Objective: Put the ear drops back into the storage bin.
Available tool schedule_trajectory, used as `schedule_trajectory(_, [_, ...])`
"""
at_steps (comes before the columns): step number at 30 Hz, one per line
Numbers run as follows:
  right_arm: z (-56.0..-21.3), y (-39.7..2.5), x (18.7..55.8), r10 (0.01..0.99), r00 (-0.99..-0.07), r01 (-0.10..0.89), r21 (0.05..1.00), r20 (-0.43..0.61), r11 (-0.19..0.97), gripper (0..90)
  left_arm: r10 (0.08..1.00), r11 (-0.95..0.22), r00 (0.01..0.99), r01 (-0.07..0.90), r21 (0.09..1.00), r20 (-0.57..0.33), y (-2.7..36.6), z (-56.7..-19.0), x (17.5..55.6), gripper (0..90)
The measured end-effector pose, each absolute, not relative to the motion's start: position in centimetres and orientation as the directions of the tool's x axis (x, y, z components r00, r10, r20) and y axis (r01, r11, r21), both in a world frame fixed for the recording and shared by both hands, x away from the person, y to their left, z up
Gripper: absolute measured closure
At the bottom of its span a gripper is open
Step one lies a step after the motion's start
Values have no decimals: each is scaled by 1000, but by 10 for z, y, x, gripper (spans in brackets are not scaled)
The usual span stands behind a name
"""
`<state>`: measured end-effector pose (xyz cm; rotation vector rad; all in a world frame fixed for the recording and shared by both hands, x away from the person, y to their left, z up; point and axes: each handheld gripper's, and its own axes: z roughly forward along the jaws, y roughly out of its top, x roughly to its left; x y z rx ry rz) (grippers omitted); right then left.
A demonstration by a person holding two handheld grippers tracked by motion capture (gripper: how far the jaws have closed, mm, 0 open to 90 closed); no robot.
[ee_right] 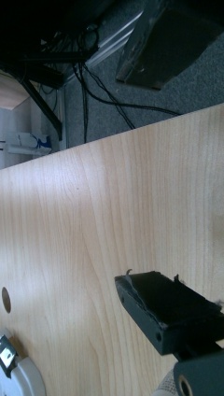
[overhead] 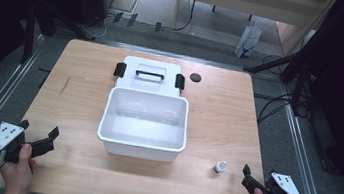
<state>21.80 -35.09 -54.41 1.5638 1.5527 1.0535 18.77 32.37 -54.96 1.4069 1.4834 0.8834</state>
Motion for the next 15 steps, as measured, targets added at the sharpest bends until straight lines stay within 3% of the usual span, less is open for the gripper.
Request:
schedule_trajectory(4, [-542,-352,217,994,-43,449,891,96,-67,128,993,99,30,368,924,-118,323,-550,189,7])
schedule_trajectory(15, [-533,-342,219,995,-99,531,845,-9,61,175,993,98,21,375,922,-114,322,-551,190,7])
